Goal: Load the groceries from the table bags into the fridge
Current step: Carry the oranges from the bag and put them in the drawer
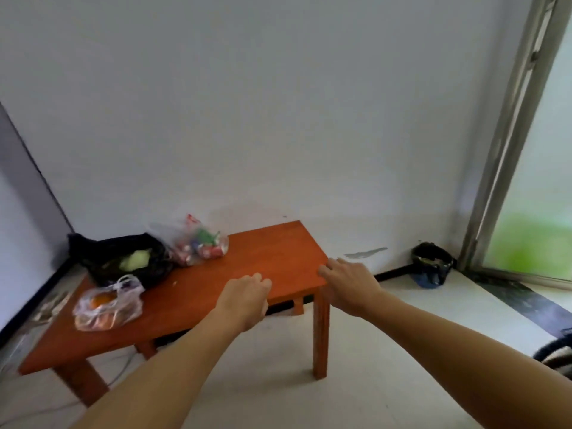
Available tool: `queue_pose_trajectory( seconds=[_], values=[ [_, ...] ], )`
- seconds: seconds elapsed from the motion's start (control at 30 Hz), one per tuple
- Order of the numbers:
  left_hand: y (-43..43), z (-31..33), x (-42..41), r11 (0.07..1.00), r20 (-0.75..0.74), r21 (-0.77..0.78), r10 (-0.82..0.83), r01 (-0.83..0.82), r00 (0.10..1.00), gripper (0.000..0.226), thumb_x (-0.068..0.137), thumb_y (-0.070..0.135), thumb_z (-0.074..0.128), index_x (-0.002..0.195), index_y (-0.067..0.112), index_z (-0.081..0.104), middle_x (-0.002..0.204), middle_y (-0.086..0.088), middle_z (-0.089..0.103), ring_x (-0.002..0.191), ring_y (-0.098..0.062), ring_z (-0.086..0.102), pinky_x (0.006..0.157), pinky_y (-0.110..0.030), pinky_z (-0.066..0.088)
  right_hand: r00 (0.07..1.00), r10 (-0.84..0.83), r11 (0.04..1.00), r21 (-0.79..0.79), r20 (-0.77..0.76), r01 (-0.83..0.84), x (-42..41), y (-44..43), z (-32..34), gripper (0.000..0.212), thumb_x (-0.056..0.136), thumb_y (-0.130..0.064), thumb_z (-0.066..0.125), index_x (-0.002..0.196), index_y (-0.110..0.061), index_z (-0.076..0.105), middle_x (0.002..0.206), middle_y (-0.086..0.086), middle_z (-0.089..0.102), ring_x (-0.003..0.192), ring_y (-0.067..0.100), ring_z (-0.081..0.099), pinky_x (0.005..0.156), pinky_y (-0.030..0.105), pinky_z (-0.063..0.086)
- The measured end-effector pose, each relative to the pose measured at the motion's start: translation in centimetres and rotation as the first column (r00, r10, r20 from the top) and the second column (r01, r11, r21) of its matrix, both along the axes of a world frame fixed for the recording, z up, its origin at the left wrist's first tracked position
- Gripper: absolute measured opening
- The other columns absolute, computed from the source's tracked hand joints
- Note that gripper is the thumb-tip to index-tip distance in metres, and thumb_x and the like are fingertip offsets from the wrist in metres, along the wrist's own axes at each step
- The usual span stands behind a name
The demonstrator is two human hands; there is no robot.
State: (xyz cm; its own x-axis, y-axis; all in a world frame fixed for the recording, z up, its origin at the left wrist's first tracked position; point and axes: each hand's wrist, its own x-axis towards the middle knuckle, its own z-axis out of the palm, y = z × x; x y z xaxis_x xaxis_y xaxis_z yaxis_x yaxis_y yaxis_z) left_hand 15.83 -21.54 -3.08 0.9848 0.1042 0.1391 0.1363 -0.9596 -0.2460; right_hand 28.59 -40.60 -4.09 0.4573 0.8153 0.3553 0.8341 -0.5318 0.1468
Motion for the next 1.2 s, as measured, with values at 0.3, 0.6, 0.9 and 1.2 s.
queue_pose_trajectory(
  seconds=[0.3,0.6,0.9,1.2],
  values=[
    [17.8,-3.7,-4.3,0.967,-0.015,-0.026,0.251,-0.252,0.968,0.015,0.094,0.024,0.044,0.104,0.019,0.054,0.104,-0.001,0.057,0.094,-0.022,0.058,0.065,-0.035,0.042,0.973,0.225,0.971,-0.072,-0.044,-0.228,-0.7,21.1,-2.8,0.026,0.097,-0.034,0.045,0.116,-0.017,0.052,0.111,0.004,0.056,0.098,0.023,0.057,0.064,0.03,0.037],
    [35.0,-6.2,-6.0,0.885,0.019,-0.156,0.448,-0.439,0.894,0.028,0.093,0.024,0.045,0.119,0.023,0.055,0.115,0.005,0.06,0.094,-0.011,0.059,0.068,-0.023,0.046,0.916,0.375,0.921,-0.058,-0.142,-0.386,2.5,41.1,-6.2,0.026,0.098,-0.036,0.042,0.114,-0.018,0.051,0.111,0.004,0.057,0.098,0.023,0.057,0.065,0.032,0.039],
    [48.5,-8.5,-10.8,0.737,-0.099,-0.131,0.655,-0.663,0.749,0.02,0.092,0.021,0.045,0.108,0.022,0.057,0.107,0.002,0.062,0.098,-0.018,0.061,0.077,-0.031,0.049,0.846,0.497,0.855,-0.056,-0.192,-0.516,-0.5,58.2,-6.7,0.03,0.098,-0.035,0.04,0.121,-0.018,0.051,0.117,0.005,0.055,0.106,0.023,0.055,0.075,0.037,0.048],
    [63.5,-12.9,-12.6,0.833,-0.159,-0.123,0.52,-0.539,0.84,0.022,0.095,0.024,0.044,0.116,0.022,0.052,0.116,0.0,0.058,0.106,-0.021,0.056,0.084,-0.034,0.047,0.858,0.466,0.869,-0.072,-0.214,-0.49,-4.9,72.7,-11.0,0.026,0.1,-0.032,0.036,0.113,-0.016,0.053,0.111,0.003,0.056,0.097,0.023,0.059,0.066,0.036,0.048]
  ],
)
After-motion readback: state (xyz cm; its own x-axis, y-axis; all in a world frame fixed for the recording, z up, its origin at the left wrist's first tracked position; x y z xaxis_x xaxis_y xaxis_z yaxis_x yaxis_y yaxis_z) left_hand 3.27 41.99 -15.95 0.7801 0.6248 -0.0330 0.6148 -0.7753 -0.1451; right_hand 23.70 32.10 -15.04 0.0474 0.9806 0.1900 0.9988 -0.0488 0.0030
